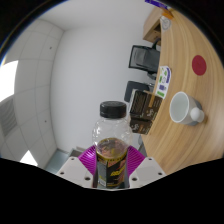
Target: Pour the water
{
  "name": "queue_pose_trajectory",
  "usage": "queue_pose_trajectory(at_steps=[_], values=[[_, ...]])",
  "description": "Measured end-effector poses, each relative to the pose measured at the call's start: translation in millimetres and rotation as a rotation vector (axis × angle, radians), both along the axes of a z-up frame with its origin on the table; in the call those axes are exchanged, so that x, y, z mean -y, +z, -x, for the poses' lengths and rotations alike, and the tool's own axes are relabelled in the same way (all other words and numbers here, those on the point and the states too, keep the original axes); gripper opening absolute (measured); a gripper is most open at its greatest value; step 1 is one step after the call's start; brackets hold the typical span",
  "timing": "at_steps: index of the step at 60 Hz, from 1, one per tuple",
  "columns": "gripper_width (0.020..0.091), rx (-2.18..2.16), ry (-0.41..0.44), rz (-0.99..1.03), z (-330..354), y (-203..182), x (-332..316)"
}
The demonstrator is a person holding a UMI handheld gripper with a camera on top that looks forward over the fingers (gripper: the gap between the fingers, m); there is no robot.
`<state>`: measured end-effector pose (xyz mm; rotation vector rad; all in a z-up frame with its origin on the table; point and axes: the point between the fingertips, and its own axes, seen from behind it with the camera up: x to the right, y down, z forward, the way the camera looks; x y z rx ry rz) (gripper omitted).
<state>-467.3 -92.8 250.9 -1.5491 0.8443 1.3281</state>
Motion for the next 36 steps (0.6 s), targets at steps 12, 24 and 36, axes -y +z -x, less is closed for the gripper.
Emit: queue_pose_trajectory(at_steps=[12, 24, 36], values=[[0.035, -0.49, -0.058, 0.136, -27, -33, -48], [0.0351, -0.581, -0.063, 0.233, -29, -77, -65], [0.0351, -0.466, -0.019, 0.231, -33, -75, -65]])
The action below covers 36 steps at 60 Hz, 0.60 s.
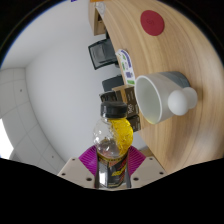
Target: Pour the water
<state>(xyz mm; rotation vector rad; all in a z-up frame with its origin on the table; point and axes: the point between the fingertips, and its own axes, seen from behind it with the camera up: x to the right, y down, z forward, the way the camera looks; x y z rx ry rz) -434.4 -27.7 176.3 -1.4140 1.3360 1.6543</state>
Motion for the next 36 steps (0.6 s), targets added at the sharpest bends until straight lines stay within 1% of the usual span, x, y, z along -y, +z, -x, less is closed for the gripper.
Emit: queue_pose_trajectory(at_steps=[5, 11, 15, 22, 26, 30, 31, 34, 36], values=[[0.0351, 0.15, 0.027, -0.051, -7, 18, 2], [0.0351, 0.415, 0.045, -0.141, -30, 49, -4], [0.0351, 0.626, 0.033, -0.225, -58, 73, -2], [0.0354, 0.994, -0.006, -0.305, -117, 100, -12], [0.0353, 1.192, -0.028, -0.329, -151, 99, -20], [0.0353, 1.385, -0.033, -0.337, -184, 88, -25], [0.0353, 1.426, -0.037, -0.341, -195, 90, -13], [0.0352, 1.559, -0.033, -0.328, -219, 74, -23], [0.0352, 1.646, -0.015, -0.314, -231, 59, -25]])
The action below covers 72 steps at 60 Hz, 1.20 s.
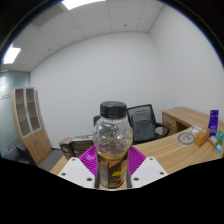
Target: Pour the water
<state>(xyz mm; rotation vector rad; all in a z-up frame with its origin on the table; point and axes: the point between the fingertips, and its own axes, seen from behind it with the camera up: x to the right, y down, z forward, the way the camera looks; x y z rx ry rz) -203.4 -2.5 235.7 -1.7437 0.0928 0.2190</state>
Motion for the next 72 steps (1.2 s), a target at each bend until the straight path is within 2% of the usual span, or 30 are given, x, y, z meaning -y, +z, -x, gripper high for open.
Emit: queue_pose_trajectory(at_steps=[8, 20, 27, 36, 38, 41, 44, 48, 58, 72], values=[[0.0353, 0.207, -0.019, 0.054, -33, -52, 3], [0.0356, 0.244, -0.012, 0.133, -49, -126, 7], [0.0361, 0.237, -0.018, 0.107, -53, -130, 12], [0.0521, 0.234, -0.025, 0.13, -55, -132, 11], [0.0625, 0.236, -0.035, 0.157, -57, -135, 13], [0.0875, 0.232, -0.037, 0.191, -57, -137, 17], [0.0827, 0.223, -0.041, 0.211, -58, -133, 24], [0.0869, 0.223, -0.05, 0.234, -60, -125, 40], [0.0862, 0.249, -0.065, 0.265, -48, -86, 105], [0.0858, 0.279, -0.082, 0.324, -18, -35, 245]])
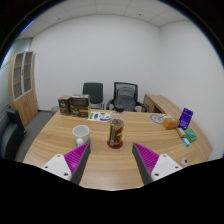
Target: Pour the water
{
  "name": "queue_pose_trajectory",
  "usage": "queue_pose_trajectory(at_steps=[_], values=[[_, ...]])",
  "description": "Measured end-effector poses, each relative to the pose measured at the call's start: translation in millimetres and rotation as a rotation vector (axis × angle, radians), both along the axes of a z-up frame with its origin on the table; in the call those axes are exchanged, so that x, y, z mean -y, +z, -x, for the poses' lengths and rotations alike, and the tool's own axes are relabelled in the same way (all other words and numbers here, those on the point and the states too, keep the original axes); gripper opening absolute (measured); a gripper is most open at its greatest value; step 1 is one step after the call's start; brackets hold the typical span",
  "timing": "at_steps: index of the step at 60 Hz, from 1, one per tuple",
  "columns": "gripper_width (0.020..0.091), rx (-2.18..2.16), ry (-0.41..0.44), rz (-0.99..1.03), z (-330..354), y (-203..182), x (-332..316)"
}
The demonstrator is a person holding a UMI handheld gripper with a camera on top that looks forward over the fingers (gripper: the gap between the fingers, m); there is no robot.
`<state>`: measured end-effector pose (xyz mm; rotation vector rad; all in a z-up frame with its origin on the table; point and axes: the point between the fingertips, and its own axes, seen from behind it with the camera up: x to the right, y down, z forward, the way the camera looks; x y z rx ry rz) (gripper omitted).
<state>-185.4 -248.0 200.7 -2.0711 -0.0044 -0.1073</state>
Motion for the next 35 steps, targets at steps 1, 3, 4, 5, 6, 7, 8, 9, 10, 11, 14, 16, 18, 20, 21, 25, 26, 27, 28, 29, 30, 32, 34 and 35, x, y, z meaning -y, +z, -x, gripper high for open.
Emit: queue_pose_trajectory(at_steps=[1, 3, 4, 5, 6, 7, 8, 9, 10, 11, 14, 16, 18, 20, 21, 25, 26, 27, 28, 29, 30, 32, 34, 35], values=[[0.0857, 0.004, 0.0, 0.005, 2, 2, 10], [0.0859, 0.008, 0.001, 0.014, 7, 6, 29], [0.0857, 0.008, 0.001, 0.018, 10, 8, 37], [0.0859, 0.008, 0.001, 0.021, 12, 10, 46], [0.0858, 0.008, 0.0, 0.026, 14, 11, 54], [0.0857, 0.008, 0.001, 0.031, 16, 12, 62], [0.0858, 0.009, 0.004, 0.034, 18, 13, 69], [0.0857, 0.012, 0.007, 0.033, 19, 13, 75], [0.0857, 0.016, 0.007, 0.034, 20, 15, 81], [0.0857, 0.019, 0.006, 0.036, 21, 16, 87], [0.0858, 0.036, 0.003, 0.036, 22, 19, 102], [0.0858, 0.045, -0.006, 0.037, 22, 20, 111], [0.0859, 0.053, -0.012, 0.036, 21, 23, 118], [0.0856, 0.056, -0.018, 0.036, 21, 24, 123], [0.0856, 0.052, -0.021, 0.039, 22, 24, 126], [0.0856, 0.033, -0.034, 0.041, 23, 25, 134], [0.0858, 0.035, -0.038, 0.043, 22, 25, 136], [0.0859, 0.038, -0.04, 0.045, 22, 25, 137], [0.0857, 0.04, -0.041, 0.046, 22, 25, 139], [0.0857, 0.04, -0.043, 0.044, 23, 26, 139], [0.0857, 0.04, -0.045, 0.04, 23, 26, 140], [0.0857, 0.037, -0.049, 0.035, 24, 29, 140], [0.0857, 0.031, -0.049, 0.034, 27, 33, 140], [0.0857, 0.027, -0.049, 0.033, 28, 34, 140]])
